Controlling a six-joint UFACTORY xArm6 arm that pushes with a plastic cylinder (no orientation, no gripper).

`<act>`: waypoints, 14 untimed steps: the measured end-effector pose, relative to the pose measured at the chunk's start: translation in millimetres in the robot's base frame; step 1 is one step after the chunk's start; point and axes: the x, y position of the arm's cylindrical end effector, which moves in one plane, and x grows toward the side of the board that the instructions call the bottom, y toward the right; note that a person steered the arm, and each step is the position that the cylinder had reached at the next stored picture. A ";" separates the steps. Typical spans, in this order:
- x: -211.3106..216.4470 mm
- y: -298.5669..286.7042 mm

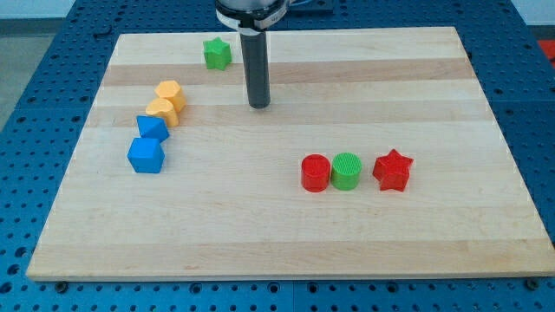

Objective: Point your arm close to the green star

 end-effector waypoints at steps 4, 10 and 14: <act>-81.0 1.3; -160.8 -44.4; -105.2 -96.0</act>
